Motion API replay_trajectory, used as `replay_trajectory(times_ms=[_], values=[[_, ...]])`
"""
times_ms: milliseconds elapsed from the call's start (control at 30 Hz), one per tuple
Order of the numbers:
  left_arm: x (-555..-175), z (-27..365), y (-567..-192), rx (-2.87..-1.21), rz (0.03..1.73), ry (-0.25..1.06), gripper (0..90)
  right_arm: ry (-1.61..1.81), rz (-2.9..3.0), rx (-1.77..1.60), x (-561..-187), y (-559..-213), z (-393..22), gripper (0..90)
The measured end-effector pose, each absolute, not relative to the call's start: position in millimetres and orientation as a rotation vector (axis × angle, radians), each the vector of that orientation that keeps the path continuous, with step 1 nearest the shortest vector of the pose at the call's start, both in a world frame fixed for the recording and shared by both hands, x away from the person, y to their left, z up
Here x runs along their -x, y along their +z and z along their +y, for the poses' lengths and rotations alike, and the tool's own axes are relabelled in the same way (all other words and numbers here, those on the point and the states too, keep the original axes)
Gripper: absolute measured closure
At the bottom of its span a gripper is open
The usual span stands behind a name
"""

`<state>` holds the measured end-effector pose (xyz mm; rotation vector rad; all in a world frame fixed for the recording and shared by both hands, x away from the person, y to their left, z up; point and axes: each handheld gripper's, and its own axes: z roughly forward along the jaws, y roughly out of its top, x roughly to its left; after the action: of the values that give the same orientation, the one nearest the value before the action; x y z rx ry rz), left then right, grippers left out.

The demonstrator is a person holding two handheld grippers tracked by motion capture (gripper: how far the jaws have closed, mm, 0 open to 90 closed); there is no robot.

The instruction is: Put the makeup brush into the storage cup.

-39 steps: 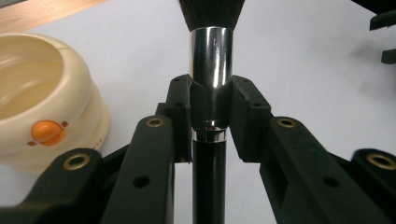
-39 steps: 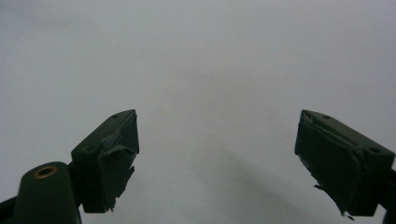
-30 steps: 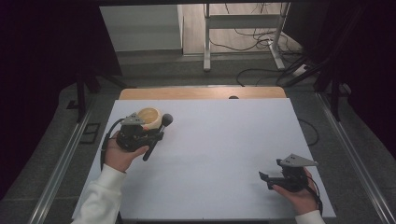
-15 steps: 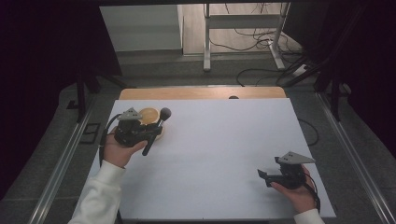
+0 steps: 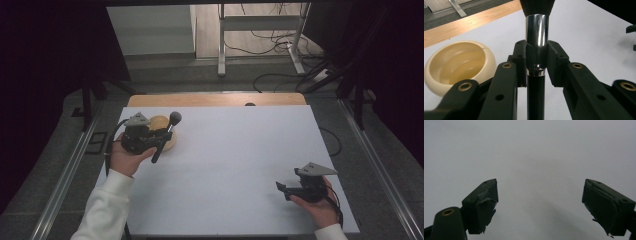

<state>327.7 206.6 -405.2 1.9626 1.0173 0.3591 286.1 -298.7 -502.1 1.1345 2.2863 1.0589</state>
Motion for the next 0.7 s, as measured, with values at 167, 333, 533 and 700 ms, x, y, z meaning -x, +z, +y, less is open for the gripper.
replay_trajectory(times_ms=[167, 333, 533, 700], values=[[-329.4, 207.3, -404.0, -1.944, 1.016, 0.359, 71.9, 1.055, 2.286, -1.136, -286.2, -502.5, -299.3, 14.2], [-331.7, 207.2, -401.1, -1.940, 1.011, 0.373, 71.8, 1.051, 2.286, -1.137, -286.0, -502.7, -299.3, 14.3], [-335.1, 209.3, -398.5, -1.925, 1.015, 0.393, 71.9, 1.051, 2.284, -1.143, -285.8, -502.8, -300.1, 14.3], [-338.5, 212.0, -397.4, -1.917, 1.022, 0.393, 71.9, 1.049, 2.285, -1.147, -285.7, -503.0, -300.3, 14.3]])
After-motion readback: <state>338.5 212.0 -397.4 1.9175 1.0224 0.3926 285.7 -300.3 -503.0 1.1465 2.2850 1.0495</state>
